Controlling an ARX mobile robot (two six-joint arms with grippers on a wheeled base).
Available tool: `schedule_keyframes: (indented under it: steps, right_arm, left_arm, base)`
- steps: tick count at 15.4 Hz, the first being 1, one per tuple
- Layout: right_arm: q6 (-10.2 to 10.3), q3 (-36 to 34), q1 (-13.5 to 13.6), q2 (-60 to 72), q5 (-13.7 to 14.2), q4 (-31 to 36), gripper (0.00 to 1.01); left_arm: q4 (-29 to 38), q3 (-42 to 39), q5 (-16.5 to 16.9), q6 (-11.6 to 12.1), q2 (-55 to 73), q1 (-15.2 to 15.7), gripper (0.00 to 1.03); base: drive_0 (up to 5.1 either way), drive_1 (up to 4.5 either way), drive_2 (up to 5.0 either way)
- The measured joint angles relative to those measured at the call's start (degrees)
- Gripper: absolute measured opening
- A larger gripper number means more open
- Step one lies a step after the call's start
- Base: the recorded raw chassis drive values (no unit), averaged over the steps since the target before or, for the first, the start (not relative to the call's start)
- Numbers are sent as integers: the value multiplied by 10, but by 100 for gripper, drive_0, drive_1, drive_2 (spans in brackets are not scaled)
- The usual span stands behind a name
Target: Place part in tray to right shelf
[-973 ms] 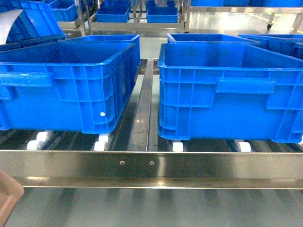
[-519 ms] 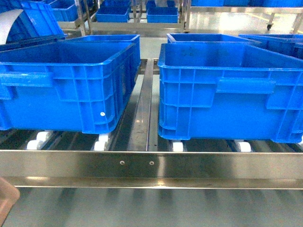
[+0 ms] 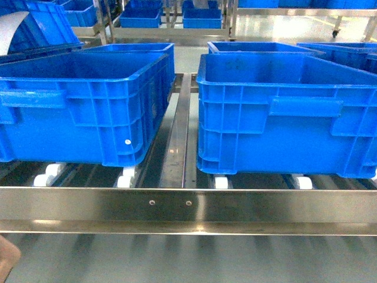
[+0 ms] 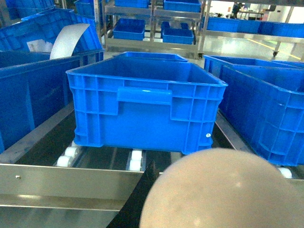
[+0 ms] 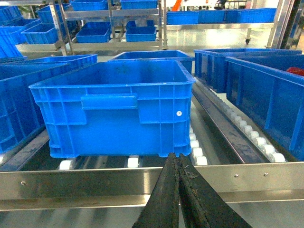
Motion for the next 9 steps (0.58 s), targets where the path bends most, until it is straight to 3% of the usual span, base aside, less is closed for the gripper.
schedule_keyframes:
  steps: [1,2,4,5,9]
  right_arm:
    - [0,0,0,0,0,0,6]
    - [0,0,0,0,0,0,19]
    - [0,0,0,0,0,0,28]
    - [0,0,0,0,0,0,37]
    - [0,0,0,0,0,0,89]
  left_arm:
    - [0,0,0,0,0,0,13]
    - [0,0,0,0,0,0,13]
    - [0,0,0,0,0,0,13]
    - [0,0,0,0,0,0,13]
    - [0,0,0,0,0,0,13]
  base:
    - [0,0,0]
    - [0,0,0]
    - [0,0,0]
    - [0,0,0]
    - [0,0,0]
